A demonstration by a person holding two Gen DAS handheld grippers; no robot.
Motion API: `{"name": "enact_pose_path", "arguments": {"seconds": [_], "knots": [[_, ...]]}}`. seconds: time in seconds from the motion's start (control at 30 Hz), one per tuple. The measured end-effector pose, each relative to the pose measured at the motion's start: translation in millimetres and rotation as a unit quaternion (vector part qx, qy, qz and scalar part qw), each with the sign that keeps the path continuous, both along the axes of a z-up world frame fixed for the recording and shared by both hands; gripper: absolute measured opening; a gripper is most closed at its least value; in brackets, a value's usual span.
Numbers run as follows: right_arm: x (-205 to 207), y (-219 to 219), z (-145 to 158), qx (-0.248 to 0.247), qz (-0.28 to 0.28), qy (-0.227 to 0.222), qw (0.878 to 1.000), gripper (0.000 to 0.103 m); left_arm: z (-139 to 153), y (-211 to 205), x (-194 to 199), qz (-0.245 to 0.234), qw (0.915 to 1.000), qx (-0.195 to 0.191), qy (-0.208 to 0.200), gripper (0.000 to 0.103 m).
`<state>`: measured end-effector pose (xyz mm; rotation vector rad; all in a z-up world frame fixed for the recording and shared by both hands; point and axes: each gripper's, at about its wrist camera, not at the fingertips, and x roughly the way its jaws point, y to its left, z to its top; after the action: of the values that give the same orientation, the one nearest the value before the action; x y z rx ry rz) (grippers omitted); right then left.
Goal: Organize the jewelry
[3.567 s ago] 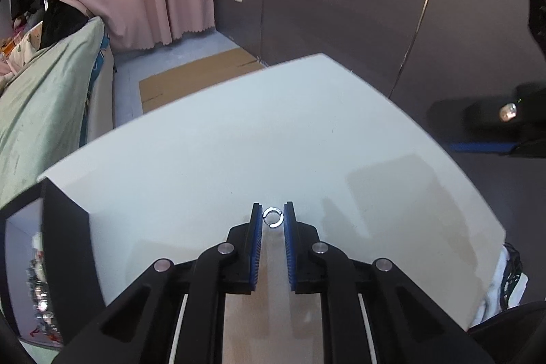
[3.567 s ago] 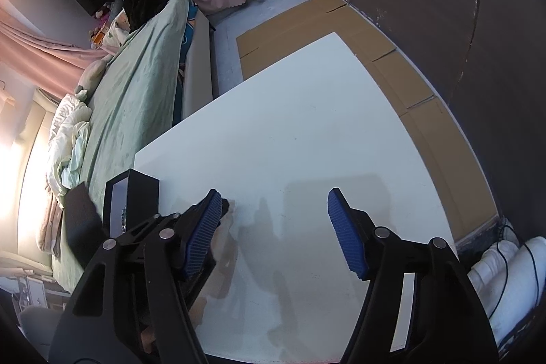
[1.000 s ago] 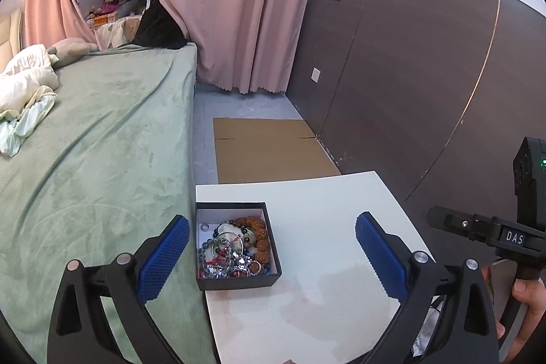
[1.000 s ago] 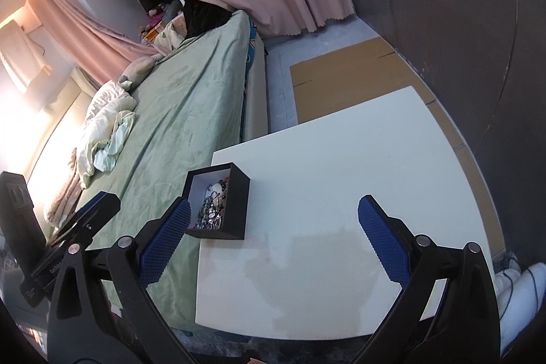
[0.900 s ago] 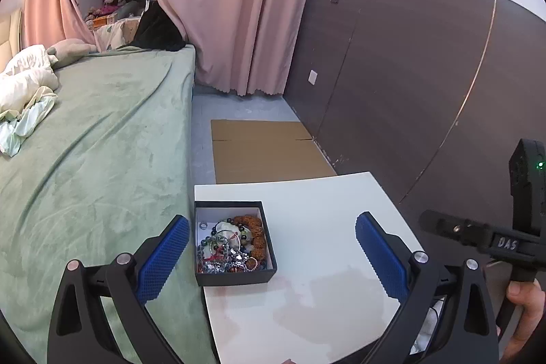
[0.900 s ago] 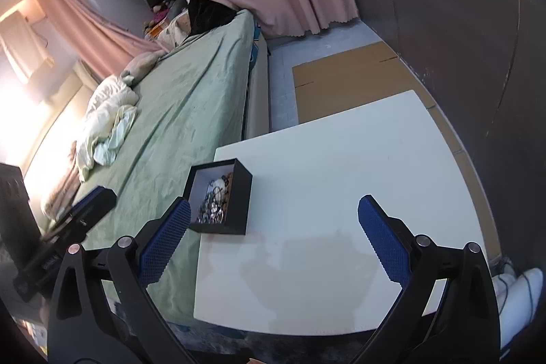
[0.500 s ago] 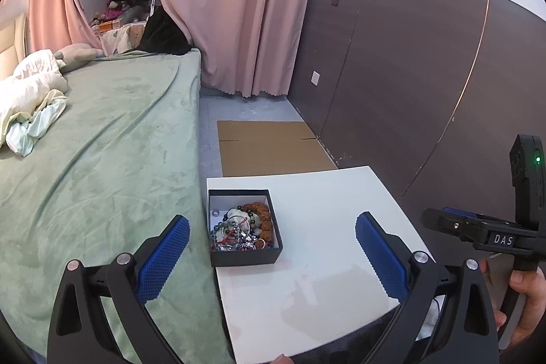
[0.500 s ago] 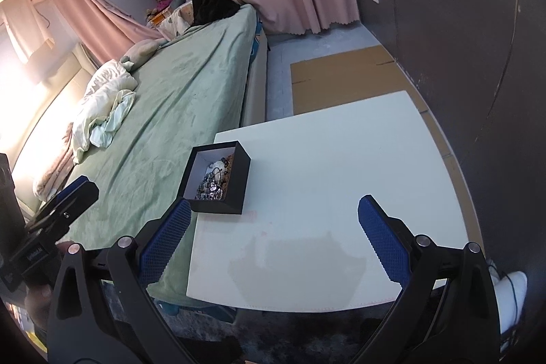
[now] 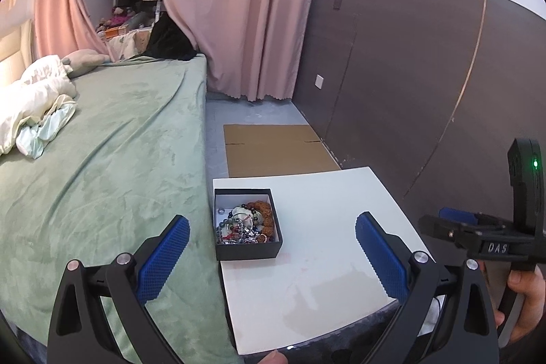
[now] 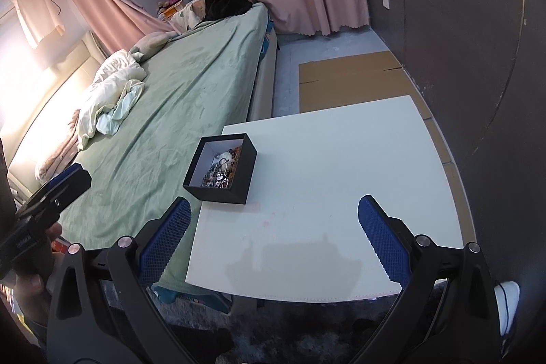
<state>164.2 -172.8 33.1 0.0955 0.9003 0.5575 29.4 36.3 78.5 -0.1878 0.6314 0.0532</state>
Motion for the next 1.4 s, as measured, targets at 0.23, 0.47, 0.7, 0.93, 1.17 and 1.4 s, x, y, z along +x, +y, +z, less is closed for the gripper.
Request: {"name": "enact_pose_path", "arguments": {"seconds": [0.23, 0.47, 0.7, 0.93, 1.17, 1.4], "knots": [[-1.6, 2.9, -1.6, -0.006, 0.007, 0.002, 1.0, 0.098, 0.4, 0.8, -2.5, 0.009, 0.9999, 0.01, -0.001, 0.095], [-3.1, 1.7, -0.6, -0.004, 0.005, -0.002, 1.0, 0.098, -1.5, 2.8, -3.5, 0.011, 0.9998, 0.019, 0.002, 0.095], [-2.8, 1.6, -0.9, -0.005, 0.006, -0.002, 1.0, 0.098, -1.1, 3.0, -5.3, 0.014, 0.9996, 0.023, -0.001, 0.095], [-2.9, -0.5, 0.2, -0.004, 0.004, -0.002, 1.0, 0.098, -1.1, 0.0, -6.4, 0.008, 0.9995, 0.029, 0.0, 0.095], [-0.5, -3.8, 2.2, -0.006, 0.0, -0.002, 1.0, 0.098, -1.2, -2.1, -7.3, 0.008, 0.9993, 0.036, -0.006, 0.095], [-0.2, -4.1, 2.0, -0.006, 0.0, -0.002, 1.0, 0.098, -1.5, -1.9, -7.6, 0.008, 0.9992, 0.038, -0.006, 0.095]]}}
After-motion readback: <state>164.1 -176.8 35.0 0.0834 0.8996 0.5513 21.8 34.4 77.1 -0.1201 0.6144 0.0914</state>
